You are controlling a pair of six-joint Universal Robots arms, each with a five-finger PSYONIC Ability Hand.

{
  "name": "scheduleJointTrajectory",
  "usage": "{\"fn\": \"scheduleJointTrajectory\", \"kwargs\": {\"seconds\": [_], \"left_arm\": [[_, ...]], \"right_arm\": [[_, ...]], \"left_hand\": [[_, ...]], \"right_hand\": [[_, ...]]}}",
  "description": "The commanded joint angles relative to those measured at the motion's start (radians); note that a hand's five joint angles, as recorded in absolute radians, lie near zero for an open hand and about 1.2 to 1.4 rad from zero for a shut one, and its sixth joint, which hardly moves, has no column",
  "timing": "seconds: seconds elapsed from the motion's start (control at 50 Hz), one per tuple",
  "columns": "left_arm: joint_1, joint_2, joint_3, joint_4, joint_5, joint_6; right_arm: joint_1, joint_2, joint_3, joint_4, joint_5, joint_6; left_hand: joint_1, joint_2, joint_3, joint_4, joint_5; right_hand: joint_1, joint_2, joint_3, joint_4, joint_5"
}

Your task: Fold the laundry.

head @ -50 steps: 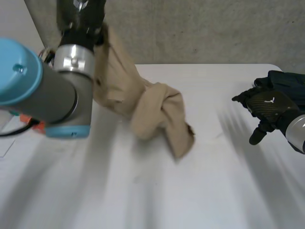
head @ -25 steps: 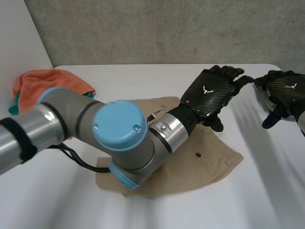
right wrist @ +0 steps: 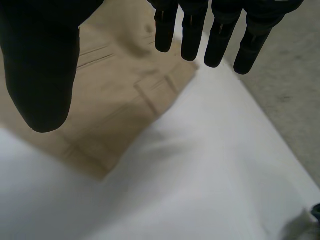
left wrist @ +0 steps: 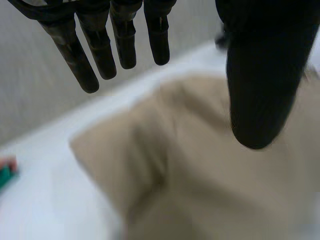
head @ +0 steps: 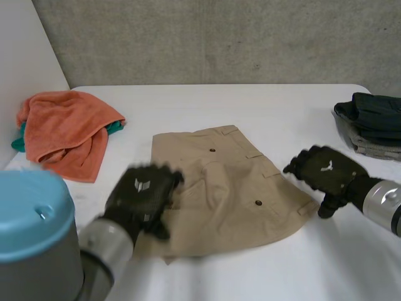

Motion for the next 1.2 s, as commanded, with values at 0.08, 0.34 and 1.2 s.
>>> {"fn": "scheduleJointTrajectory", "kwargs": {"seconds": [0.08,0.34,1.2], "left_arm": [[0.006,-0.041,-0.120,0.018,-0.007,0.007],[0.041,-0.173,-0.093,0.163,-0.004,0.142],[0.145,-0.193,0.725,0.159,0.095,0.247]], "right_arm": [[0.009,0.156,0.017,-0.044,-0.006,-0.094],[0.032,0.225,0.015,-0.211,-0.005,-0.032],[0.198,0.137,-0.873,0.284,0.353,0.361]], "left_hand": [[0.042,0.043,0.043,0.039,0.033],[1.018,1.020,1.019,1.015,1.009],[1.025,1.026,1.026,1.022,1.016]], "right_hand": [[0.109,0.128,0.109,0.107,0.095],[1.036,1.055,1.036,1.034,1.022],[1.036,1.055,1.036,1.034,1.022]]}}
